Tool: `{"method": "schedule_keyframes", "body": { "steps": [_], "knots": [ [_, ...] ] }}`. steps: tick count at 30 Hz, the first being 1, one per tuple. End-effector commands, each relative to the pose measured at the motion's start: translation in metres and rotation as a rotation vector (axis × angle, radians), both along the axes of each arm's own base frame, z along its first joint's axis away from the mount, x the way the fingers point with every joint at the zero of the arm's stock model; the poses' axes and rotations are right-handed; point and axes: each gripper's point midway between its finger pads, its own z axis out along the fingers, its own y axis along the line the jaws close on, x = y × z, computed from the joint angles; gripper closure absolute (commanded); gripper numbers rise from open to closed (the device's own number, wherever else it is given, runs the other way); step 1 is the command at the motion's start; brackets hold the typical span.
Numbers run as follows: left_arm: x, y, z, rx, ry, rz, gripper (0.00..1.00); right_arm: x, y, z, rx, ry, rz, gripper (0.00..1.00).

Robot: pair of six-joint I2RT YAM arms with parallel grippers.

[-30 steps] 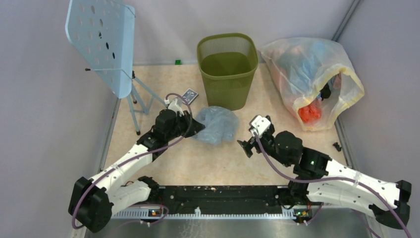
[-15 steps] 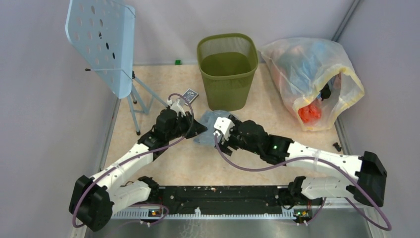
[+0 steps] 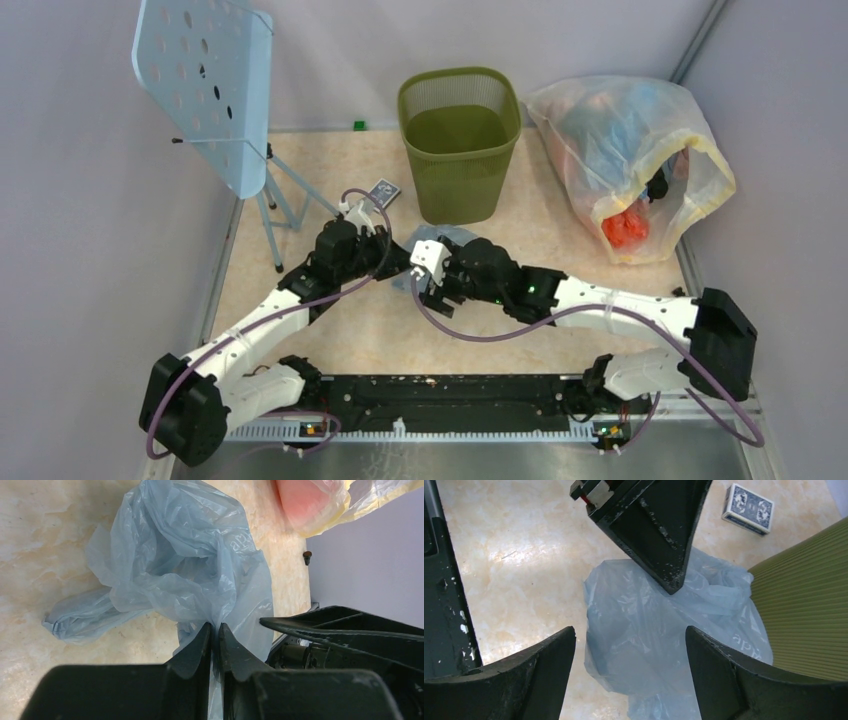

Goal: Put the trash bags into the trash bin

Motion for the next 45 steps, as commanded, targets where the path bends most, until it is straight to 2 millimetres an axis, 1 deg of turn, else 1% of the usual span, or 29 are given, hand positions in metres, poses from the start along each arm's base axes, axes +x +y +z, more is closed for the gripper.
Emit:
{"method": "schedule_keyframes", "body": {
  "steps": [1,2,5,6,9,10,11,14,15,16,18,20,25,29,32,35,39,45],
  "knots": [
    [0.006,-0.007,0.021,-0.051,-0.051,-0.010,0.85,-0.002,0.020,0.020,0.075,-0.010,0.021,0.21],
    [0.006,-0.007,0.021,-0.053,-0.050,-0.011,0.85,0.001,0.019,0.017,0.064,-0.016,-0.001,0.24],
    [0.005,-0.008,0.023,-0.062,-0.053,-0.015,0.84,0.010,0.017,0.009,0.023,-0.018,-0.048,0.41],
    [0.005,-0.008,0.023,-0.062,-0.052,-0.014,0.84,0.011,0.017,0.008,0.012,-0.016,-0.050,0.50],
    [0.006,-0.007,0.026,-0.057,-0.070,-0.015,0.82,0.012,0.019,0.007,0.009,0.001,-0.063,0.96],
    [0.006,-0.007,0.028,-0.056,-0.074,-0.014,0.79,0.012,0.019,0.008,0.020,0.007,-0.069,1.00],
    [0.006,-0.006,0.029,-0.053,-0.078,-0.015,0.75,0.011,0.019,0.011,0.038,0.011,-0.073,1.00],
    [0.005,-0.004,0.042,-0.044,-0.135,-0.029,0.56,0.006,0.017,0.025,0.111,0.024,-0.082,1.00],
    [0.003,-0.002,0.041,-0.025,-0.135,-0.034,0.51,0.006,0.018,0.039,0.165,0.017,-0.086,1.00],
    [0.002,0.002,0.042,-0.007,-0.142,-0.026,0.45,0.005,0.016,0.044,0.194,0.016,-0.092,1.00],
    [0.001,0.009,0.051,0.013,-0.171,-0.005,0.36,0.004,0.012,0.051,0.228,0.019,-0.107,1.00],
    [-0.001,0.019,0.056,0.033,-0.189,0.029,0.31,0.006,0.008,0.054,0.241,0.026,-0.133,1.00],
    [-0.008,0.041,0.059,0.080,-0.225,0.097,0.21,0.014,-0.005,0.054,0.257,0.062,-0.211,1.00],
    [-0.009,0.063,0.056,0.165,-0.221,0.167,0.13,0.023,-0.019,0.060,0.316,0.110,-0.284,1.00],
    [-0.010,0.071,0.056,0.197,-0.222,0.184,0.09,0.028,-0.029,0.066,0.371,0.157,-0.314,1.00],
    [-0.012,0.072,0.055,0.191,-0.228,0.180,0.06,0.029,-0.036,0.074,0.417,0.188,-0.332,1.00],
    [-0.016,0.067,0.042,0.178,-0.215,0.151,0.05,0.026,-0.043,0.085,0.463,0.210,-0.345,1.00],
    [-0.021,0.057,0.013,0.165,-0.189,0.087,0.05,0.024,-0.049,0.095,0.508,0.226,-0.364,1.00]
  ]
}}
